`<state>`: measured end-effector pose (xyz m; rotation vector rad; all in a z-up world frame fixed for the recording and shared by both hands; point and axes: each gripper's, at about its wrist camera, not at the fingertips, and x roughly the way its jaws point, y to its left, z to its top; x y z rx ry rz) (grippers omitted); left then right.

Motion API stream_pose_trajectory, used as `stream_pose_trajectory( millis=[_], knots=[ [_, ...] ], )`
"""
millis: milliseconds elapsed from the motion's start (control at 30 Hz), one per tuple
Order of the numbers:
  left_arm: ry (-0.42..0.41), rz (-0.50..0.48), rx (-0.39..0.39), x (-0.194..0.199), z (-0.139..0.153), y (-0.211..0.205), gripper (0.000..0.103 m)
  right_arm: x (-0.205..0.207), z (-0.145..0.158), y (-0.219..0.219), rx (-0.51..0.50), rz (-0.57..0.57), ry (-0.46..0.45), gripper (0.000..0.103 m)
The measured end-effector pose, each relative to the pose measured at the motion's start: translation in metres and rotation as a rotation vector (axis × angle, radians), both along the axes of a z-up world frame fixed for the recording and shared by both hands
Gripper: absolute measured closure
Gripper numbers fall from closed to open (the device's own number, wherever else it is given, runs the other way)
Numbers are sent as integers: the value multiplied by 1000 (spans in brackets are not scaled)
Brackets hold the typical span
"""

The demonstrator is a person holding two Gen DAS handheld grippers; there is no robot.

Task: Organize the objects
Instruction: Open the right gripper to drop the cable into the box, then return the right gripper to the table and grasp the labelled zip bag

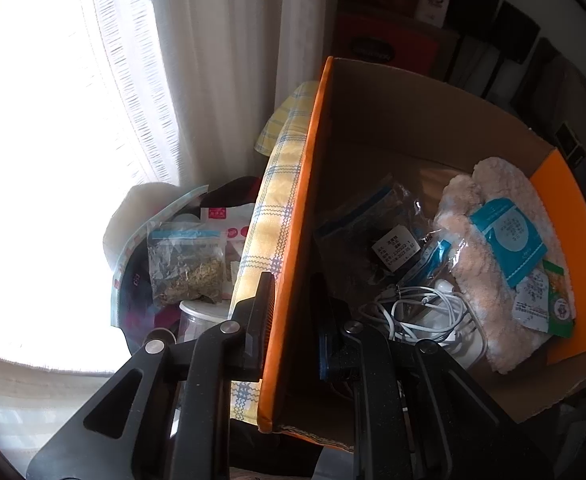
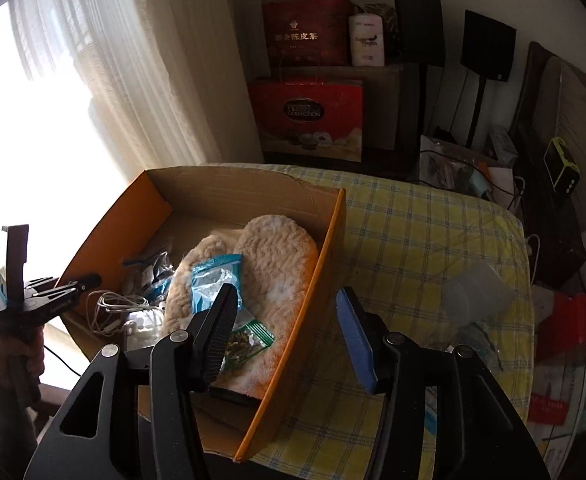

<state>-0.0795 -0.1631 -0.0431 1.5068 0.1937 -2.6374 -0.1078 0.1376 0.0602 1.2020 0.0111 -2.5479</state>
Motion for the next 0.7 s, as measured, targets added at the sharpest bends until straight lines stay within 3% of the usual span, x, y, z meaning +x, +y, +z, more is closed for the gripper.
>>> stream_pose_trajectory(
  millis=[400, 700],
  knots=[
    [2, 0, 0, 0, 0, -1, 88, 13, -18, 108, 50, -209, -24, 48],
    [3, -1, -1, 0, -1, -1, 88, 17, -41, 157, 78, -330, -61, 48]
  ],
)
